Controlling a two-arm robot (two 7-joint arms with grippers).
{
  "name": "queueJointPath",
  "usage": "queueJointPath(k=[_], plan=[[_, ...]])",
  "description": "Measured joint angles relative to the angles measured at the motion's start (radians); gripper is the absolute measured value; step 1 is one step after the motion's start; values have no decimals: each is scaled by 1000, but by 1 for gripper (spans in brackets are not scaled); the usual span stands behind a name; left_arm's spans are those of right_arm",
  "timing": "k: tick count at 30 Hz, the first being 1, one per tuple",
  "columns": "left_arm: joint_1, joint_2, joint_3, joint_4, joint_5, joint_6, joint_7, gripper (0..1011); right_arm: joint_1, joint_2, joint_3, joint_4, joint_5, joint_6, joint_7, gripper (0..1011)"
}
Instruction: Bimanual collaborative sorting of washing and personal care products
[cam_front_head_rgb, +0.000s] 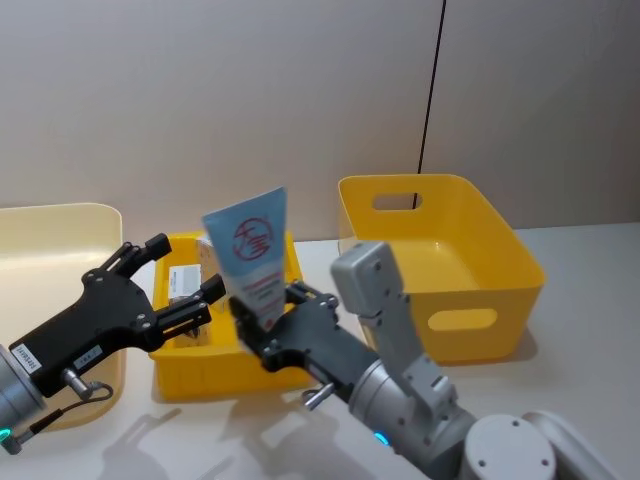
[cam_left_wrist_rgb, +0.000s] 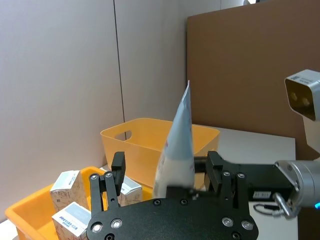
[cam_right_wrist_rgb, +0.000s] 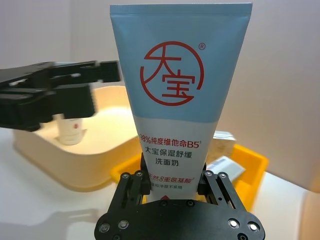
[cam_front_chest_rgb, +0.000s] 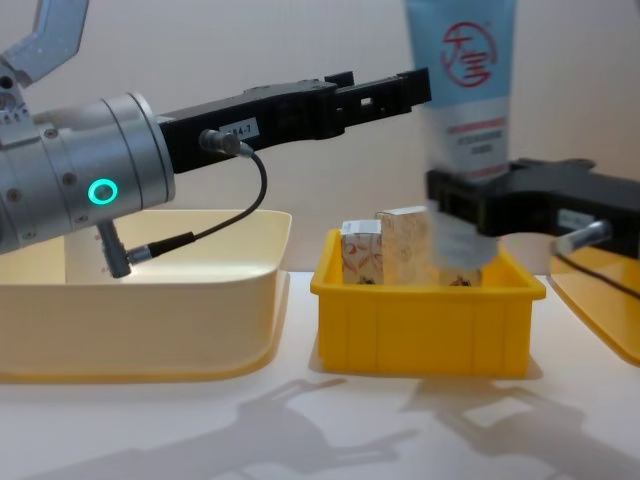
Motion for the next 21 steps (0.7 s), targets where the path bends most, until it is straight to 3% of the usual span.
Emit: queueJointPath(k=[12, 21], plan=[[0, 0, 0, 0, 0, 0, 0, 1002, -22, 9, 92, -21, -29, -41, -78, 472], [0, 0, 0, 0, 0, 0, 0, 1001, 15, 11, 165, 13, -60, -97, -138, 472]])
